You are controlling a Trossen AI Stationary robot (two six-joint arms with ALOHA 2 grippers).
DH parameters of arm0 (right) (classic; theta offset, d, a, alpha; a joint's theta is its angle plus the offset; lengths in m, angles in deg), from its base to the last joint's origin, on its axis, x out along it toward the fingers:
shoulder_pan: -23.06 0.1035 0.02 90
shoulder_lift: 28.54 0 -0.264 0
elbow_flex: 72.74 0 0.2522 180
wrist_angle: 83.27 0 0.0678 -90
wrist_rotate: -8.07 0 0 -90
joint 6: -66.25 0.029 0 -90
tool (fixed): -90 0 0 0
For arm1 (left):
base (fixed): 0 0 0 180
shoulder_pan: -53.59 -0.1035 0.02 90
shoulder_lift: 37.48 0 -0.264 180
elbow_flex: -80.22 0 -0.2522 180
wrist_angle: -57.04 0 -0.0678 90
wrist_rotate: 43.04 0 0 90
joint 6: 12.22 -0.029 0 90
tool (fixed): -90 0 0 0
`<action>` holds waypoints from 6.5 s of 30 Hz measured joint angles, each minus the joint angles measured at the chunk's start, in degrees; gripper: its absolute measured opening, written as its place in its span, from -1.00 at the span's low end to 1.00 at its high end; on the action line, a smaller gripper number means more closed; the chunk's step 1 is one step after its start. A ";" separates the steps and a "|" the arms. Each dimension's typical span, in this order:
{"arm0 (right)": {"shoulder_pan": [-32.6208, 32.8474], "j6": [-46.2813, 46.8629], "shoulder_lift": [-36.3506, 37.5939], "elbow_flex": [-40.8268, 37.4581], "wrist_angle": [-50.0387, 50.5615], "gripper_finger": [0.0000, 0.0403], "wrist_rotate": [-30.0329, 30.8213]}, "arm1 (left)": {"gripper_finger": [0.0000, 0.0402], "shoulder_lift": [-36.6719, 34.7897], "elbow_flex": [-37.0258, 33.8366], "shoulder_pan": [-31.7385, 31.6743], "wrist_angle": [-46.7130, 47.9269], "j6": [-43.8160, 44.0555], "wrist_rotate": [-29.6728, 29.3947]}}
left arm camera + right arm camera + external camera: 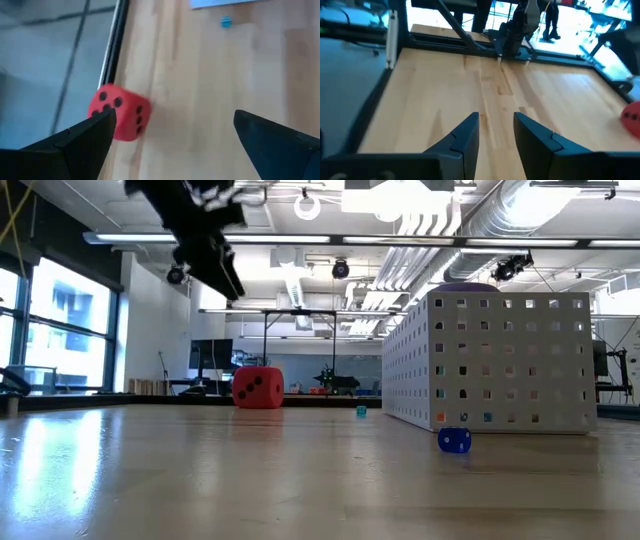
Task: Pick & Place Dice
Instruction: Put the red die into the white bin
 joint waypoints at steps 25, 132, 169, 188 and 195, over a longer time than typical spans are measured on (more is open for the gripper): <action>-7.51 -10.36 1.77 0.02 2.34 -0.44 -3.70 | 0.97 19.98 0.00 -25.68 -21.66 -17.79 25.50; -10.79 -3.06 1.75 0.00 8.52 -0.44 -15.04 | 0.97 42.30 11.89 -30.69 -14.21 -12.44 35.92; -10.80 -1.81 1.75 0.00 8.26 -0.44 -14.84 | 0.39 45.11 12.00 -31.52 -14.50 -5.16 39.09; -10.19 1.62 1.73 0.00 7.13 -0.44 -15.08 | 0.14 33.50 11.30 -22.98 -2.21 -13.22 61.26; -8.43 -1.53 1.73 -0.02 2.50 -0.44 -18.05 | -0.12 23.20 11.49 -12.92 -1.40 -12.98 52.21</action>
